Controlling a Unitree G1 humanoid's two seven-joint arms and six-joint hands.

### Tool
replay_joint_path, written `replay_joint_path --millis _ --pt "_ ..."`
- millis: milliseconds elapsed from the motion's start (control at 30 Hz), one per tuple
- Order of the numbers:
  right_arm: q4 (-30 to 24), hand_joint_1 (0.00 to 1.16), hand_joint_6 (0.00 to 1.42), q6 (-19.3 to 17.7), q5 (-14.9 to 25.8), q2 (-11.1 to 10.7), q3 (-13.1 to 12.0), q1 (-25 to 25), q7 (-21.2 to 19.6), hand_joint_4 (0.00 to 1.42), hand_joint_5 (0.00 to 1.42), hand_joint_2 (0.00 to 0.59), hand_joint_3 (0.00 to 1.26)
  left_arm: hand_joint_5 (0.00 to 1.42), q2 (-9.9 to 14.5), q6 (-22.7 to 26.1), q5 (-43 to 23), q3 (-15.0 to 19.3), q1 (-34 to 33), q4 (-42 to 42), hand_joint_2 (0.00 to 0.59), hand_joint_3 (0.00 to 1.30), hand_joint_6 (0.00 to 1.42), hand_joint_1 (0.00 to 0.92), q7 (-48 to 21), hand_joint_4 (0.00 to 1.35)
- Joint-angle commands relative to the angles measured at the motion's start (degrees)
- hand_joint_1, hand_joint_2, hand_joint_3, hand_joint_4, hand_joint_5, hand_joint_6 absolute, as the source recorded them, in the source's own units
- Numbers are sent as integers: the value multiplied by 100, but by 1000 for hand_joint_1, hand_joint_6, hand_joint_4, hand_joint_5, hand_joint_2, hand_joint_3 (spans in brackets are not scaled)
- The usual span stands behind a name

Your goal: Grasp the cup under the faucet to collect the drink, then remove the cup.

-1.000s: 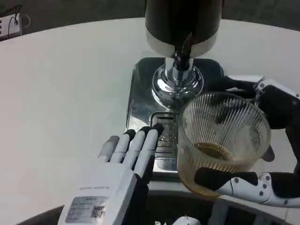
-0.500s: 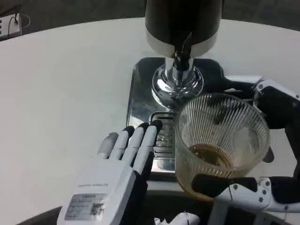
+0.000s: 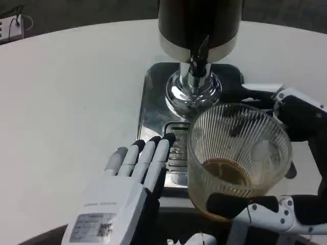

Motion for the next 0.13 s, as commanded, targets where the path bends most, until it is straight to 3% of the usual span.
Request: replay_joint_path --millis 33,133 --pt "-165 1162 1424 -228 3 -9 -26 -41 -2 918 1110 129 697 0 -1 -46 -14 70 17 -103 142 0 0 0 -38 0" --pt "-165 1162 1424 -225 1 -9 -33 -73 -7 918 1110 129 697 0 -4 -49 -26 81 13 -100 143 0 0 0 -46 0"
